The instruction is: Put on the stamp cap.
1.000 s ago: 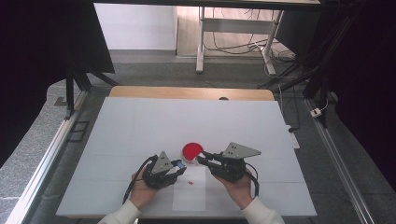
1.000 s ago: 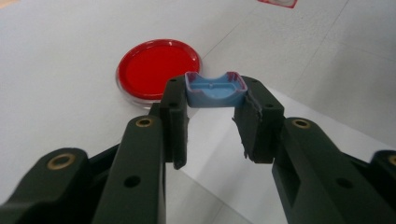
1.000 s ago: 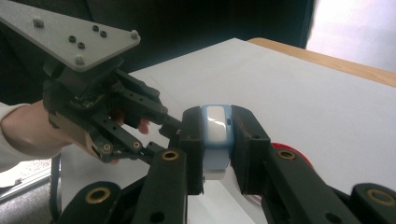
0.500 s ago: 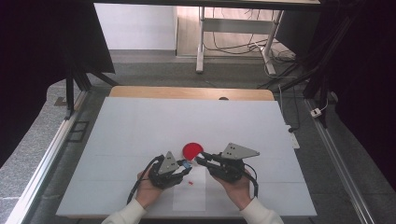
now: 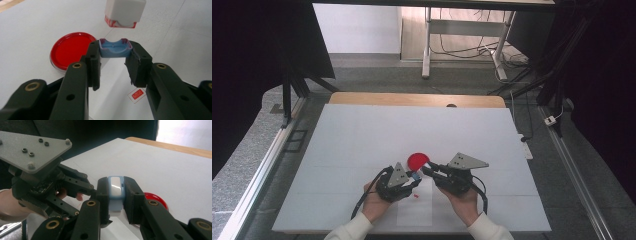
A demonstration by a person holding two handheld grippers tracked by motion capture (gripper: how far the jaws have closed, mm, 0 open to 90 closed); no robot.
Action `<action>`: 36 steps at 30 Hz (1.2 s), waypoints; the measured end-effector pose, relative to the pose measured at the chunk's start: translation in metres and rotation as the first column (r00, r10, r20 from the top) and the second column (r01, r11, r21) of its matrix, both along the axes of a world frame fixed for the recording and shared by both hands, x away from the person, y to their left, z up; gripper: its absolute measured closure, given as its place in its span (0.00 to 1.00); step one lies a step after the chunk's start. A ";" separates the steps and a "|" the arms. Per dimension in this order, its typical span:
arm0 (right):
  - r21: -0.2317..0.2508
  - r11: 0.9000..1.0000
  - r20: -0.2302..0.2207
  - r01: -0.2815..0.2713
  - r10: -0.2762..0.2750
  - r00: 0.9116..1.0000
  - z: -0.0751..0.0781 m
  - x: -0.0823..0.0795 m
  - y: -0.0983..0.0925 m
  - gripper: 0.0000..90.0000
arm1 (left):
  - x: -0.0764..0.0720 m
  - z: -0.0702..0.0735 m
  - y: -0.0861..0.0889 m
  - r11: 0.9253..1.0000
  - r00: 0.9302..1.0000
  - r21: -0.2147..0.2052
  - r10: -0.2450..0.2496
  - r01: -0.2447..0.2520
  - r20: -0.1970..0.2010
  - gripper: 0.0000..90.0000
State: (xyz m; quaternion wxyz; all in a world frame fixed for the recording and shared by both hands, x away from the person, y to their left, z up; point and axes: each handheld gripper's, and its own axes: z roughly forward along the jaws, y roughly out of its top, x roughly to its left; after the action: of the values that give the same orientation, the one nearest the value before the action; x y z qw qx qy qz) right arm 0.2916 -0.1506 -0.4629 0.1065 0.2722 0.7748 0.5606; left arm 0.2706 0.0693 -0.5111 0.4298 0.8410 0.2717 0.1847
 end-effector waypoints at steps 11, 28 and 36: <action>0.001 1.000 -0.035 0.024 -0.024 0.999 -0.004 -0.002 0.006 0.83 | -0.002 -0.001 -0.004 1.000 1.000 0.021 0.000 0.000 0.026 0.72; 0.013 0.999 -0.066 0.041 -0.040 0.997 -0.006 -0.003 0.009 0.83 | -0.003 -0.001 -0.004 1.000 0.999 0.021 0.005 -0.006 0.035 0.72; 0.016 0.998 -0.078 0.056 -0.054 0.995 -0.006 -0.003 0.010 0.83 | -0.003 -0.001 -0.004 1.000 0.999 0.025 0.008 -0.009 0.038 0.72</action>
State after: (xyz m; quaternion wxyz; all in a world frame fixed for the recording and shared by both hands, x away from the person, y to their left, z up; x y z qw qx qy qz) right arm 0.2888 -0.1408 -0.4694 0.0893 0.3160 0.7653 0.5536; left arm 0.2677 0.0653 -0.5120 0.4236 0.8414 0.2650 0.2057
